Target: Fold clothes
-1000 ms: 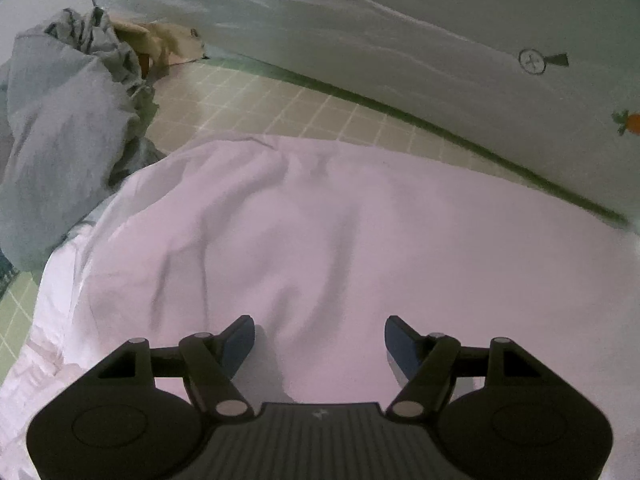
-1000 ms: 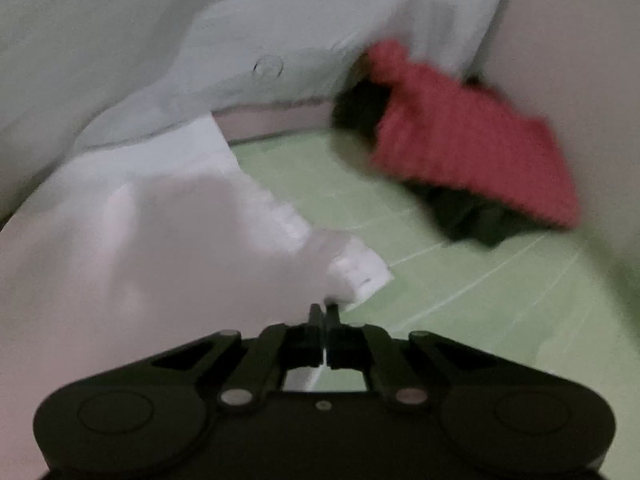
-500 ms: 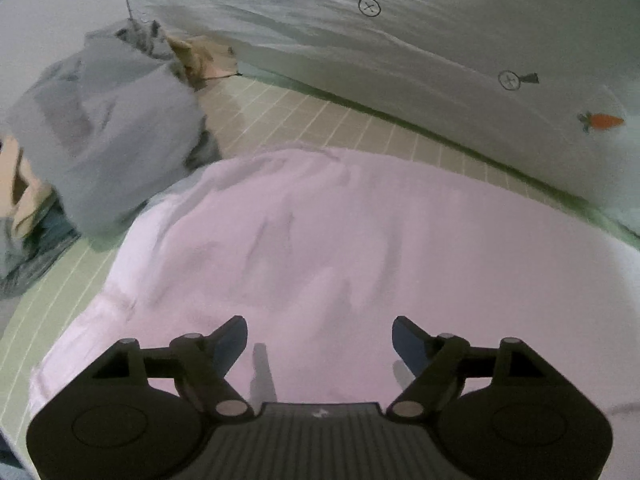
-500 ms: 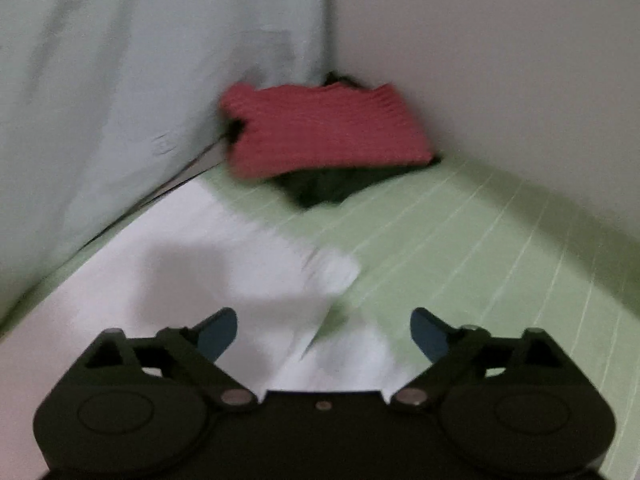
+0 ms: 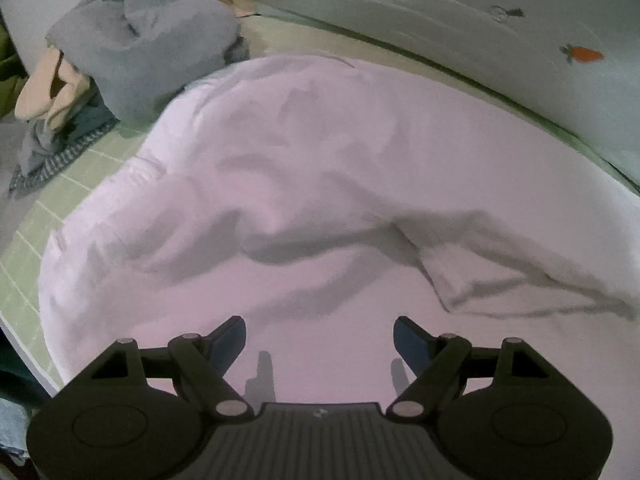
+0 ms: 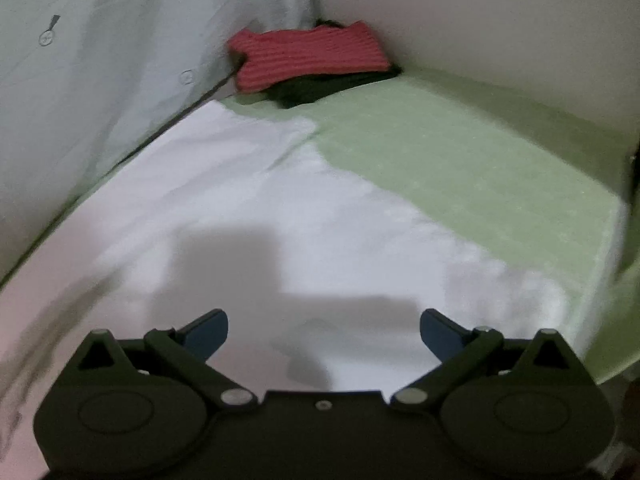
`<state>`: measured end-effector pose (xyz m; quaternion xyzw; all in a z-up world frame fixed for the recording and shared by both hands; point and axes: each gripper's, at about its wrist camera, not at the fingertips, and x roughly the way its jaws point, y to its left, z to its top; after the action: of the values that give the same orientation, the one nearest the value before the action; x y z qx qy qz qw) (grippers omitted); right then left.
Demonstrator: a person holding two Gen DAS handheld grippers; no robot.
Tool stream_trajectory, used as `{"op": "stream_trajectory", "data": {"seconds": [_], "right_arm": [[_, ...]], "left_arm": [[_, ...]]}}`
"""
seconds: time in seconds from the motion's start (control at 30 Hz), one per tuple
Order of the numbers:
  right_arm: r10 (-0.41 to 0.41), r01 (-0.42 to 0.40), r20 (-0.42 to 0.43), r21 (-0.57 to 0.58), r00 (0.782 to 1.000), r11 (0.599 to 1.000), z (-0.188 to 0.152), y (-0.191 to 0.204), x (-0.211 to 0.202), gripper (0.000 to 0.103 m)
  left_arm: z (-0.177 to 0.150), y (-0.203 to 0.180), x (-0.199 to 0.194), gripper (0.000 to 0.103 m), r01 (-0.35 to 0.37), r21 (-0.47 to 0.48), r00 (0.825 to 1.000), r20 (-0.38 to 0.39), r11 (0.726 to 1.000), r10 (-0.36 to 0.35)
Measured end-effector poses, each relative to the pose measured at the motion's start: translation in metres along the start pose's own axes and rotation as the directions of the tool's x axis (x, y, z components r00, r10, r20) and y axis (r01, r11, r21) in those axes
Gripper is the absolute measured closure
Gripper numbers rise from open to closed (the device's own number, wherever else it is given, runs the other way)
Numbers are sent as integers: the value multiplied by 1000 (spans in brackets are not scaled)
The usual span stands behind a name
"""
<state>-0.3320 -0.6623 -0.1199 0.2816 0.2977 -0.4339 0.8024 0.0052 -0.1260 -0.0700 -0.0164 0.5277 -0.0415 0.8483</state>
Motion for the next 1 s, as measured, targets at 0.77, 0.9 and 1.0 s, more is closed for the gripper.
{"op": "stream_trajectory", "data": {"seconds": [0.77,0.9,1.0], "right_arm": [[153,-140,-39,227,987,964,-21,-93,-16,0],[248,-227,-46,275,968,934,-32,-84,-21,0],[266,-240,-61,275,962,931,-36,-69,-20,0]], "left_arm": [[-58,-35,-22,21,12,-7,1000,-18,1000,-12],[-56,-25,-20,21,19,-17,999,-26,1000,-19],[-53,-17,-18,21,25,-25,999,-34,999,-26]]}}
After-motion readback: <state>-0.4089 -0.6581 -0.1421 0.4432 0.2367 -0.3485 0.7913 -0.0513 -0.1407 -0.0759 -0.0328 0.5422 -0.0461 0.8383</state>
